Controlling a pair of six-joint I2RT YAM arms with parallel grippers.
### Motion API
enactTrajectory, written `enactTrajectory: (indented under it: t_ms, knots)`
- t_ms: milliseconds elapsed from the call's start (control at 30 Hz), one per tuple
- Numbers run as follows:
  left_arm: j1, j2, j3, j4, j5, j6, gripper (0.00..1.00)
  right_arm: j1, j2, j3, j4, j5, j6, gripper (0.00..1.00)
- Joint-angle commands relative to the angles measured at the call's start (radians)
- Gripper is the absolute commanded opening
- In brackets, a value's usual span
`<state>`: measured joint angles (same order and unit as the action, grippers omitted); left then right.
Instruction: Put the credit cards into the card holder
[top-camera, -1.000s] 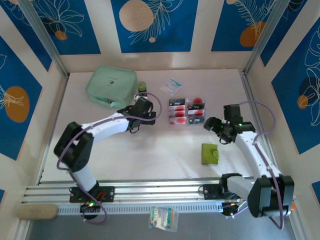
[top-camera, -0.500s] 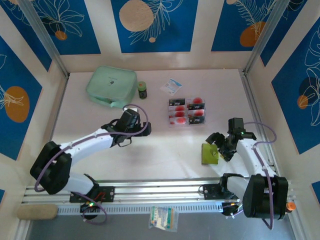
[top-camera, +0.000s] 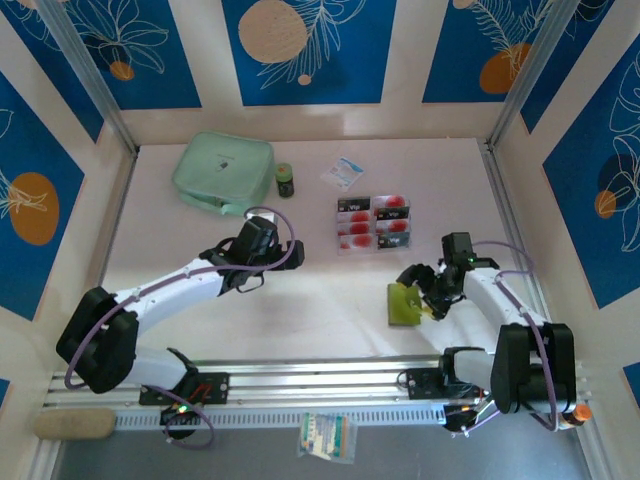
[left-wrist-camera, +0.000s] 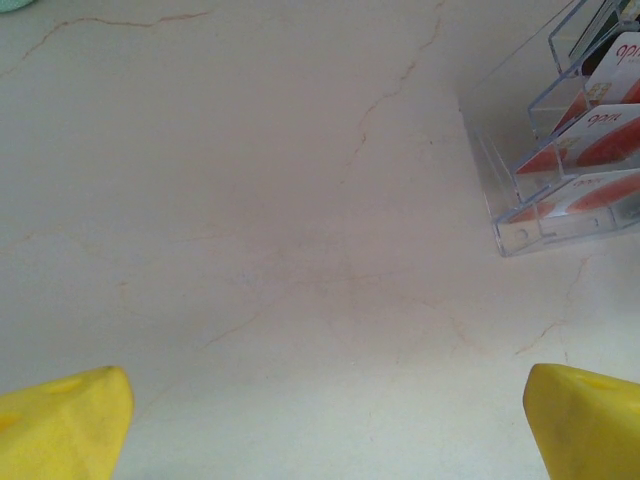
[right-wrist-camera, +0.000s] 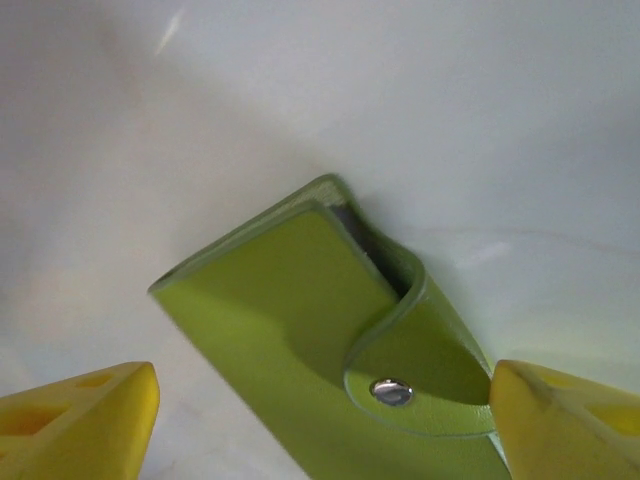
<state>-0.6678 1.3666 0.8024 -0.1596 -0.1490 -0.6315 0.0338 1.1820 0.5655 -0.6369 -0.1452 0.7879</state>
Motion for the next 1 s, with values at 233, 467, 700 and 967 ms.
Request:
enactTrajectory:
  t_ms: [233,467,700,967]
  knots:
    - [0.003,-0.029,-0.02,0.005,0.015,-0.016,1.0,0.152,-0.077,0.053,-0.073,0.054,0.057,0.85]
    - [0.003,-0.033,-0.022,0.033,0.061,-0.014,1.0,0.126,-0.17,-0.025,-0.131,0.071,0.047,0.8]
    - [0.003,0.003,0.008,0.031,0.111,-0.008,1.0,0.144,-0.176,-0.083,-0.105,0.05,0.074,0.68]
    - [0.002,0.012,0.011,0.033,0.12,-0.021,1.0,0.161,-0.152,-0.11,-0.044,0.013,0.093,0.47]
